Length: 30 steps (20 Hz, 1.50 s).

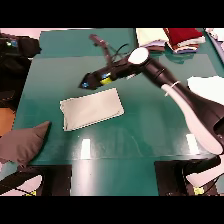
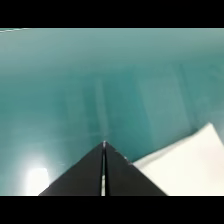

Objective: Fold the shirts.

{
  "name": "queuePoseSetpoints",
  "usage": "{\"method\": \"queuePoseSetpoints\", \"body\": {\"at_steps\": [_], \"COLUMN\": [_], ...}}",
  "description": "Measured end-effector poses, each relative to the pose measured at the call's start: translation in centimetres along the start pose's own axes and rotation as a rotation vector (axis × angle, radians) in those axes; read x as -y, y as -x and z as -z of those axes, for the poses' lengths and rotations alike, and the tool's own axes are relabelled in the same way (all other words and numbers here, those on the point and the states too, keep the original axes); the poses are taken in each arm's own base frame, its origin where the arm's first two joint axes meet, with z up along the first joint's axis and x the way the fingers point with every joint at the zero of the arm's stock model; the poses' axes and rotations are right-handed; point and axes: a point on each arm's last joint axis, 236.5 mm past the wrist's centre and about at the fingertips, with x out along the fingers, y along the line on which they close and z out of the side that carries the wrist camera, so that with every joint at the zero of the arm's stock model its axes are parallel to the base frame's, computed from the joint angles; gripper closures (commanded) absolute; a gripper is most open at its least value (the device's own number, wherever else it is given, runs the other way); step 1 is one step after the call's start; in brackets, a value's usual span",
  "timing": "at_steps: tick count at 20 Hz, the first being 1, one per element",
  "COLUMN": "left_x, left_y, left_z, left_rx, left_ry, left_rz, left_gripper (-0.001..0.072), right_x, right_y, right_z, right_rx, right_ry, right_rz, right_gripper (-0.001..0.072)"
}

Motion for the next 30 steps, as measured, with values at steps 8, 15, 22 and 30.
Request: {"method": "queuePoseSetpoints", "body": {"at_steps": [8, 15, 22, 30], "left_x": [5.4, 6.0, 6.1, 9.7], "left_y": [-2.7, -3.3, -3.3, -3.0], "left_z": [1.8, 2.0, 2.5, 3.5], "left_rx": [-0.06, -0.065, -0.086, -0.115], "left_ry": [-0.088, -0.104, -0.108, -0.131], "left_rz": [0.095, 0.107, 0.109, 0.193], "left_gripper": [0.0683, 0.0683, 0.0683, 0.0684], "right_x": [17.2, 20.5, 17.4, 17.6], "right_y": [9.8, 4.7, -4.9, 1.2], "right_z": [8.7, 13.8, 13.5, 3.1], "right_rx": [-0.175, -0.121, -0.196, 0.008], "right_ry": [-0.355, -0.576, -0.519, -0.325], "right_rz": [0.331, 0.285, 0.157, 0.25], "right_gripper": [0.0018, 0.0139, 0.0699, 0.0696]}}
